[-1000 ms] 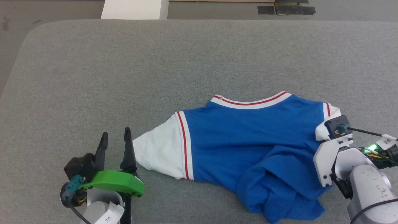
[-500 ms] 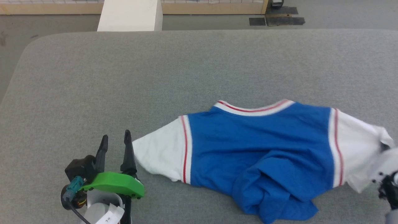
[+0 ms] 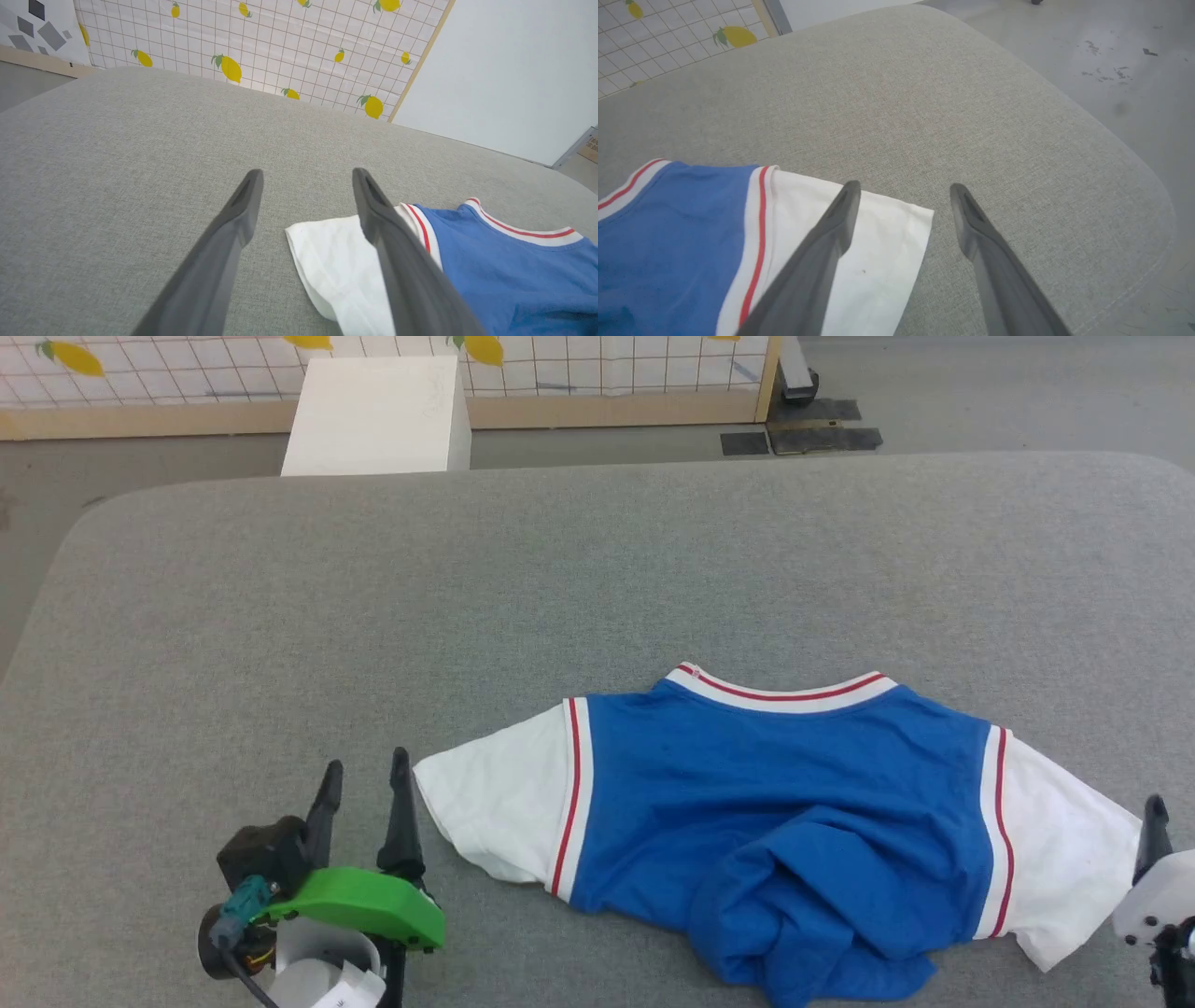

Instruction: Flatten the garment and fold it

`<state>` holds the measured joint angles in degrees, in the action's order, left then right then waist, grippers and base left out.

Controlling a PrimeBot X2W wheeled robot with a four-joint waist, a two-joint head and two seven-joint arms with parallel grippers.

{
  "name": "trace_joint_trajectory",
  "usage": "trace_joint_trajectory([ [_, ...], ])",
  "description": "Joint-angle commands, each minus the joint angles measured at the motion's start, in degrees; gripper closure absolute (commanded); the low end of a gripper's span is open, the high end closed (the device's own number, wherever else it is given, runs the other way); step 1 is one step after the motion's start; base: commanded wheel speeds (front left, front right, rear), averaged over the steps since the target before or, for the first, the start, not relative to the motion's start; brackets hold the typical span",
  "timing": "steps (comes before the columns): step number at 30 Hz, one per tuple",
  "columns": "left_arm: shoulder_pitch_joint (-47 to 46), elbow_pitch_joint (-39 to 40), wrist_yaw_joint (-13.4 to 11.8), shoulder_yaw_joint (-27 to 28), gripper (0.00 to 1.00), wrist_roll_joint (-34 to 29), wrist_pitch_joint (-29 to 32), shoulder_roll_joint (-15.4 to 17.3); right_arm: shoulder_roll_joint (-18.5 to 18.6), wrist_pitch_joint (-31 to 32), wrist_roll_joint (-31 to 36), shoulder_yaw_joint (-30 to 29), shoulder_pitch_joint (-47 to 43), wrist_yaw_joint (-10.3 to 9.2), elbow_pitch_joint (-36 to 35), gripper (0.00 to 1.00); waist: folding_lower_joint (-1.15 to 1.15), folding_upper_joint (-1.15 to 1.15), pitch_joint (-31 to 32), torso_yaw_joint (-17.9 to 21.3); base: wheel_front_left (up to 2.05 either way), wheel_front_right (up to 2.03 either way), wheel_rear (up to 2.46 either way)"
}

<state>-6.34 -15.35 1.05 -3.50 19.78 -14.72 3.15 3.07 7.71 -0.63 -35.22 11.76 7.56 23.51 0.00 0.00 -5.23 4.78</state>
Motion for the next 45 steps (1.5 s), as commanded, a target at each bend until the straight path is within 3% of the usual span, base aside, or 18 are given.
trace_joint_trajectory([
  [1, 0.4, -0.5, 0.6, -0.4, 0.00, -0.4, 0.1, 0.0, -0.2, -2.5, -0.1, 1.9, -1.6, -0.08, -1.3, 0.00, 0.00, 0.00, 0.5, 0.3, 0.00, 0.00, 0.00],
  [7, -2.1, -2.2, 1.2, -2.5, 0.00, -1.8, 4.6, 1.9, -0.2, -12.6, -3.3, 10.8, -8.1, -0.08, -8.3, 0.00, 0.00, 0.00, 1.3, 1.5, 0.00, 0.00, 0.00],
  [11, -5.1, -4.1, 1.0, -3.9, 0.00, -3.4, 10.2, 4.0, -0.2, -15.7, -4.8, 15.7, -12.5, -0.08, -12.9, 0.00, 0.00, 0.00, 1.5, 2.8, 0.00, 0.00, 0.00],
  [22, -14.2, -13.8, -2.0, -5.6, 0.00, -6.8, 32.6, 10.4, -0.2, -15.7, -8.2, 23.5, -15.9, -0.08, -19.3, 0.00, 0.00, 0.00, -1.4, 8.7, 0.00, 0.00, 0.00],
  [34, -15.8, -16.9, -0.9, -7.2, 0.00, -4.1, 50.8, 10.9, -0.2, -15.9, -9.5, 25.1, -14.8, -0.08, -19.4, 0.00, 0.00, 0.00, -4.2, 11.1, 0.00, 0.00, 0.00],
  [35, -15.6, -16.9, -0.4, -7.4, 0.02, -3.5, 52.5, 10.7, -0.2, -15.9, -9.7, 25.1, -14.7, -0.08, -19.3, 0.00, 0.00, 0.00, -4.3, 11.1, 0.00, 0.00, 0.00],
  [36, -15.4, -16.8, 0.0, -7.7, 0.75, -3.0, 54.6, 10.5, -0.2, -15.9, -9.8, 25.0, -14.7, -0.08, -19.3, 0.00, 0.00, 0.00, -4.4, 11.1, 0.00, 0.00, 0.00],
  [37, -15.2, -16.6, 0.4, -7.9, 1.00, -2.6, 56.1, 10.5, -0.2, -15.9, -9.8, 25.0, -14.6, -0.08, -19.3, 0.00, 0.00, 0.00, -4.5, 11.1, 0.00, 0.00, 0.00],
  [40, -14.6, -14.4, 1.2, -8.4, 1.00, -1.8, 59.0, 10.8, -0.2, -15.7, -9.8, 24.7, -14.3, -0.08, -19.2, 0.00, 0.00, 0.00, -4.5, 10.9, 0.00, 0.00, 0.00],
  [45, -13.8, -10.7, 0.9, -7.9, 1.00, -1.7, 58.5, 12.1, -0.2, -15.0, -8.8, 24.0, -13.1, -0.08, -18.9, 0.00, 0.00, 0.00, -4.4, 10.1, 0.00, 0.00, 0.00],
])
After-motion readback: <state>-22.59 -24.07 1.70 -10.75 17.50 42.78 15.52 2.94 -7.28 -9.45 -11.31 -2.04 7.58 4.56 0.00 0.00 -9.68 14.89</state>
